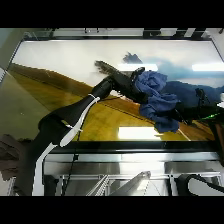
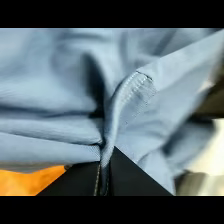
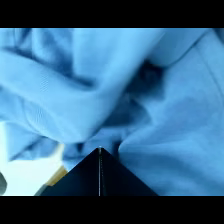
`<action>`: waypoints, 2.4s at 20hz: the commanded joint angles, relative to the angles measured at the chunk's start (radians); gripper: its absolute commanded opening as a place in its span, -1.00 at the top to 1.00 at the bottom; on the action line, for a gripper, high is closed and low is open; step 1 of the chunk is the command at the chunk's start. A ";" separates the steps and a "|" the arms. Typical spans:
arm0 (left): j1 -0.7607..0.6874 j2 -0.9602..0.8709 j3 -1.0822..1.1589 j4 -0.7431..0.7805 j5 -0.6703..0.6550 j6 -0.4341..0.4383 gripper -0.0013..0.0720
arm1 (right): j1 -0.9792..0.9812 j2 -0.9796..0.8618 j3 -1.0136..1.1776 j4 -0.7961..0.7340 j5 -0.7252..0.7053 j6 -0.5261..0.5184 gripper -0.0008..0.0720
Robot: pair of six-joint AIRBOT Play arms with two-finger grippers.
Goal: Fold the shirts.
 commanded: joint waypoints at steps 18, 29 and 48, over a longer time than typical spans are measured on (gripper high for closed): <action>0.568 0.328 -0.812 -0.019 0.557 0.040 0.91 | -0.103 -0.152 0.000 0.198 -0.009 -0.120 -0.67; 0.584 0.328 -0.776 -0.019 0.534 0.056 0.91 | 0.293 -0.294 0.033 0.353 -0.085 -0.132 -0.56; 0.629 1.018 -0.049 -0.204 0.621 0.150 0.91 | -0.098 0.850 0.280 0.993 -0.018 -0.484 0.91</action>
